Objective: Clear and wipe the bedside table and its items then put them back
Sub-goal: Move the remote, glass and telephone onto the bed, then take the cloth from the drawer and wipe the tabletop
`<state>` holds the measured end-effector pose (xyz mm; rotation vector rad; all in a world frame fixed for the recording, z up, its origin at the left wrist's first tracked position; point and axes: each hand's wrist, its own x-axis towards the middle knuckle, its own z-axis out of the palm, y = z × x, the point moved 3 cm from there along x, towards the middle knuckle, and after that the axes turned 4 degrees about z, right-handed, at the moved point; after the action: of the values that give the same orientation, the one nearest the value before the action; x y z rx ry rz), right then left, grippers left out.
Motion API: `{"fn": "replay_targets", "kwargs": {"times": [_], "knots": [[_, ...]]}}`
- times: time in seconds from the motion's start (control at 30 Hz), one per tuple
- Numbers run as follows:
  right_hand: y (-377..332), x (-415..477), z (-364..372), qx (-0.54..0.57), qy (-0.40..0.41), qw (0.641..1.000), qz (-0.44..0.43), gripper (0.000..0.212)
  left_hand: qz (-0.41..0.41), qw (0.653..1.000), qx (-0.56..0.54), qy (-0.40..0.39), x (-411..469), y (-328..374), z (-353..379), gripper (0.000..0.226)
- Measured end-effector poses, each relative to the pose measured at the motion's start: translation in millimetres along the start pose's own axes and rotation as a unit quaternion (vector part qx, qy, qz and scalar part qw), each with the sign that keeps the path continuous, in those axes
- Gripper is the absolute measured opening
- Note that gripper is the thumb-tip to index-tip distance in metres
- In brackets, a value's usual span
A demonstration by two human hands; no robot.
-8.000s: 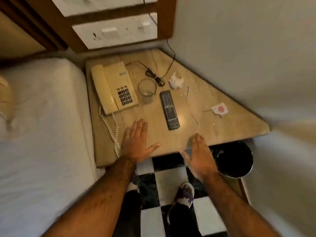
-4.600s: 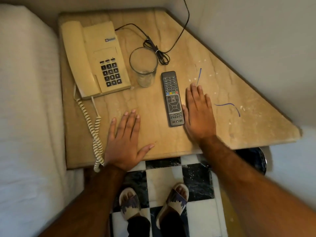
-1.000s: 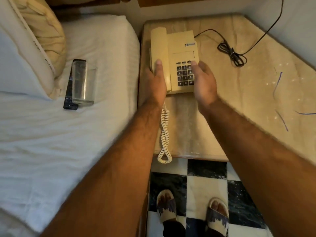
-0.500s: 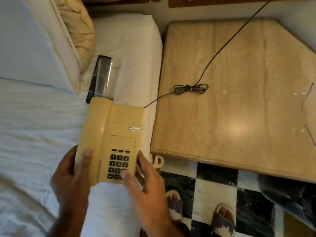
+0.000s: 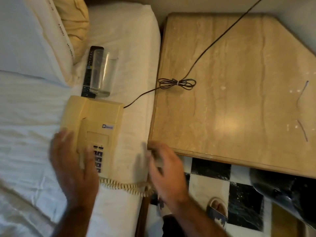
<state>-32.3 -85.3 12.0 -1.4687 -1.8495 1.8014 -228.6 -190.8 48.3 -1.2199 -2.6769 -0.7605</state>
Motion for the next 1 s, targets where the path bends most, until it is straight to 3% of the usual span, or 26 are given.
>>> {"fn": "replay_targets", "kwargs": {"times": [0.13, 0.23, 0.3, 0.47, 0.57, 0.67, 0.77, 0.87, 0.93, 1.0], "knots": [[48, 35, -111, -0.195, 0.166, 0.967, 0.010, 0.058, 0.128, 0.957, -0.117, -0.233, -27, 122, 73, 0.050], [69, 77, -178, -0.322, 0.229, 0.918, 0.006, 0.071, 0.199, 0.921, -0.050, -0.330, -19, 182, 156, 0.066], [80, 102, -201, -0.370, 0.234, 0.899, 0.009, 0.076, 0.195, 0.918, 0.028, -0.345, 1, 206, 203, 0.077], [91, 130, -215, -0.400, 0.224, 0.889, 0.002, 0.079, 0.197, 0.931, 0.113, -0.287, 25, 218, 248, 0.086], [85, 101, -213, -0.316, 0.207, 0.926, -0.002, 0.073, 0.202, 0.932, 0.125, -0.276, 23, 217, 249, 0.087], [94, 27, -191, -0.213, 0.142, 0.966, -0.030, 0.039, 0.200, 0.933, 0.127, -0.272, 25, 217, 250, 0.087], [129, -36, -161, -0.136, 0.037, 0.985, 0.103, 0.051, 0.200, 0.934, 0.125, -0.269, 25, 217, 250, 0.086], [179, -36, -145, 0.036, 0.012, 0.947, 0.318, 0.023, 0.203, 0.932, 0.131, -0.269, 24, 217, 252, 0.087], [195, -10, -136, 0.154, 0.049, 0.917, 0.365, 0.031, 0.205, 0.933, 0.134, -0.263, 24, 217, 252, 0.088], [199, 21, -127, 0.253, 0.064, 0.897, 0.358, 0.024, 0.205, 0.935, 0.132, -0.258, 25, 217, 252, 0.088]]}}
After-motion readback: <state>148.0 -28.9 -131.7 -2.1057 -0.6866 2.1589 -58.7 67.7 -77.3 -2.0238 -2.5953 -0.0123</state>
